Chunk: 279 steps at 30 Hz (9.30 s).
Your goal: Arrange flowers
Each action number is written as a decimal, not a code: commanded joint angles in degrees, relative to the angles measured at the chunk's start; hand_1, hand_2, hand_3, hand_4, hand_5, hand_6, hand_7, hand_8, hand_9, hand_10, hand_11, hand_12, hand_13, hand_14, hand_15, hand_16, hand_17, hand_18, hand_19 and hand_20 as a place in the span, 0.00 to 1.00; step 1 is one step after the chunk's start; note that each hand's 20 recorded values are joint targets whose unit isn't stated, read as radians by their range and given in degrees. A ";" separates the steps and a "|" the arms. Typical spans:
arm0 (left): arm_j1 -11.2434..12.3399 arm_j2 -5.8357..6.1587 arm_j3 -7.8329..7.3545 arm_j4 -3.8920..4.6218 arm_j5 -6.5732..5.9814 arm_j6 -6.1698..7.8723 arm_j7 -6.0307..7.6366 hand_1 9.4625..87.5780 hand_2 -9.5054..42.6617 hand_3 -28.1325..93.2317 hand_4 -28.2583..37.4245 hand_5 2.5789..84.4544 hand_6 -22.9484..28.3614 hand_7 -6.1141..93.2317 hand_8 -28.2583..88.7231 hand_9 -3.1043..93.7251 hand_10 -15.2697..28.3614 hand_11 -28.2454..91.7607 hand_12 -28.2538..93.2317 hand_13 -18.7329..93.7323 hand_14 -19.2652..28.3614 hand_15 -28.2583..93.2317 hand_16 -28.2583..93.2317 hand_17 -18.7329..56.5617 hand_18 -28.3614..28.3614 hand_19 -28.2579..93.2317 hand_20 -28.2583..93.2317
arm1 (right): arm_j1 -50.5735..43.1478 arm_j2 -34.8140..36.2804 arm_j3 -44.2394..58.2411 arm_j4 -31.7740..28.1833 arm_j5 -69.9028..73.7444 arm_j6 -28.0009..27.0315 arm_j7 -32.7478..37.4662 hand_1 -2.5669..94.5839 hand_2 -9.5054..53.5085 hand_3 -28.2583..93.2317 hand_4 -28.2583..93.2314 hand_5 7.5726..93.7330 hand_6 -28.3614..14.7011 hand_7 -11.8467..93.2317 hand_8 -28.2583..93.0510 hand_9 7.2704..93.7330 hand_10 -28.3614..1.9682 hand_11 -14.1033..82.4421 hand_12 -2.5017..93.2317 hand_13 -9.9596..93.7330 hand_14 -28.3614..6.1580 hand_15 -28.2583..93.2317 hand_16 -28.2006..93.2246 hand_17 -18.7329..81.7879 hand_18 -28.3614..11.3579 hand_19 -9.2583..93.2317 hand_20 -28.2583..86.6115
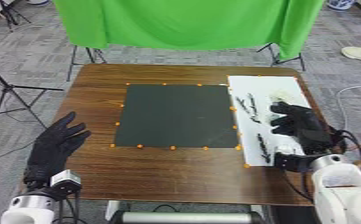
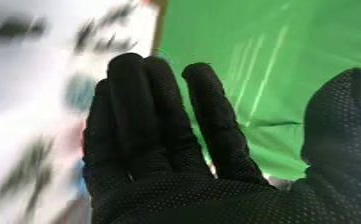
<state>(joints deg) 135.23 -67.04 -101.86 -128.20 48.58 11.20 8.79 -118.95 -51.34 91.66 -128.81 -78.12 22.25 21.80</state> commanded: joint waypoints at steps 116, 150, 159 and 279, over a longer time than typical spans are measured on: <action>0.95 -1.29 -1.51 -0.53 -0.26 0.53 -0.29 0.18 0.27 0.90 0.09 0.40 0.62 0.21 0.15 0.40 0.82 0.48 0.31 0.40 0.96 0.67 0.15 0.10 0.91 0.69 0.25 | 19.51 12.50 -34.88 6.65 -58.71 -16.09 41.77 0.29 0.06 0.96 0.03 0.65 0.46 0.45 0.10 0.59 0.21 0.75 0.22 0.67 0.34 0.91 0.34 0.43 0.03 0.98 0.52; -0.20 -0.79 -1.71 0.19 -0.31 -0.26 0.03 0.18 0.27 0.90 0.09 0.40 0.62 0.21 0.15 0.40 0.82 0.48 0.31 0.40 0.96 0.67 0.15 0.10 0.91 0.69 0.25 | 21.30 9.01 -38.29 13.72 -46.20 -27.97 39.00 0.38 0.00 0.96 0.02 0.73 0.49 0.38 0.11 0.64 0.26 0.69 0.21 0.69 0.36 0.89 0.33 0.43 0.02 0.96 0.54; -0.60 -0.72 -1.76 0.24 -0.25 -0.36 -0.05 0.18 0.27 0.90 0.09 0.40 0.62 0.21 0.15 0.40 0.82 0.48 0.31 0.40 0.96 0.67 0.15 0.10 0.91 0.69 0.25 | 20.50 8.03 -38.36 14.39 -43.54 -32.20 38.12 0.40 0.00 0.96 0.02 0.74 0.49 0.37 0.12 0.65 0.26 0.68 0.22 0.69 0.35 0.89 0.34 0.43 0.02 0.96 0.55; -10.46 2.86 -0.09 2.48 0.68 -1.58 -0.88 0.18 0.27 0.90 0.10 0.39 0.62 0.21 0.15 0.40 0.81 0.48 0.31 0.39 0.96 0.67 0.16 0.10 0.92 0.69 0.25 | 62.41 -26.38 -66.51 36.64 -37.48 -27.51 27.40 0.53 0.05 0.96 0.00 0.86 0.59 0.43 0.40 0.82 0.52 0.73 0.40 0.83 0.54 0.98 0.39 0.50 0.00 1.00 0.69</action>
<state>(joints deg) 125.16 -64.57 -102.14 -125.82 48.94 10.50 7.81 -59.49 -77.51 26.89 -92.62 -118.69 -8.10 47.62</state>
